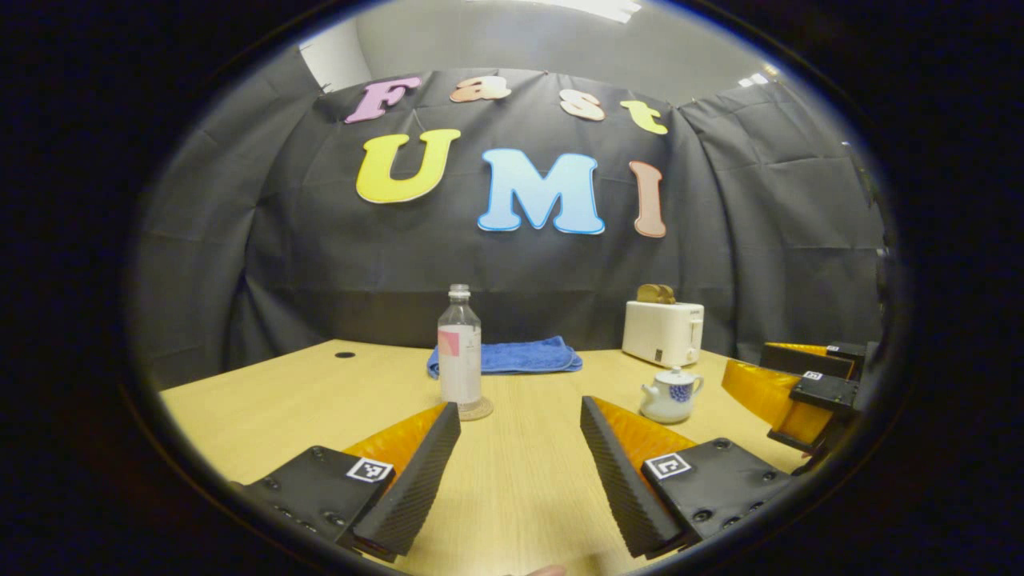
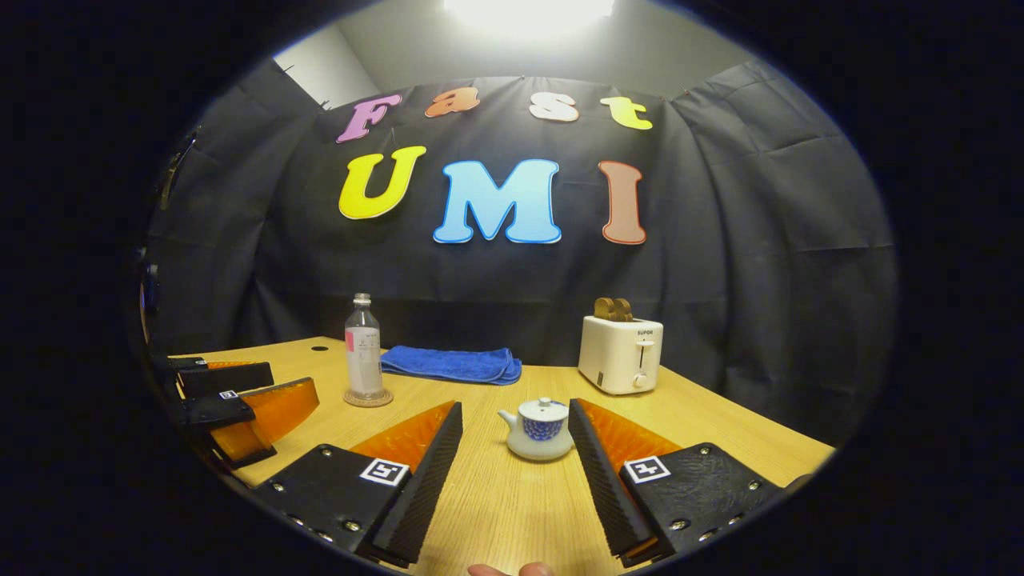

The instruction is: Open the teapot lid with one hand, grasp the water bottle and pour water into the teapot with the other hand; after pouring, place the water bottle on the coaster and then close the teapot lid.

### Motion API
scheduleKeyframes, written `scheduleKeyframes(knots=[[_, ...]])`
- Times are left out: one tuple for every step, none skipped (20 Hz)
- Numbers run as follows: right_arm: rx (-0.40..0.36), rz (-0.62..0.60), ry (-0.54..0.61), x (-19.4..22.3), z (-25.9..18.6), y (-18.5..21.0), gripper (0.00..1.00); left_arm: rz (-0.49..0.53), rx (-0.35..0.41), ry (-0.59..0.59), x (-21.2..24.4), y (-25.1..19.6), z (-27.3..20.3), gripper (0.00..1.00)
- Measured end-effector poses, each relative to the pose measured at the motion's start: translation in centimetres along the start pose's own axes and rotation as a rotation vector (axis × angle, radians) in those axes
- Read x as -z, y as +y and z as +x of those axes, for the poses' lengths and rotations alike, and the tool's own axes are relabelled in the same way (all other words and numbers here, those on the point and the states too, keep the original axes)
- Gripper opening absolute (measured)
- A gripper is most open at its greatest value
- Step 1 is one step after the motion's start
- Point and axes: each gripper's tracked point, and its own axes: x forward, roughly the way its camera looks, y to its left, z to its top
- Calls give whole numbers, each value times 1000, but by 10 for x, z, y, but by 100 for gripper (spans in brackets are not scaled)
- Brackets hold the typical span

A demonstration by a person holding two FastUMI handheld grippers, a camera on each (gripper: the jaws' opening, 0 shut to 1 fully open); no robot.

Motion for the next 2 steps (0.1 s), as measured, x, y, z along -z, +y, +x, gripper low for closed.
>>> scheduleKeyframes(knots=[[-4,13,13,4,-1,1,83,5,-3,-5,-2,-2,-2,100],[-1,26,25,7,-1,2,83,12,-2,-9,-3,-4,-4,100]])
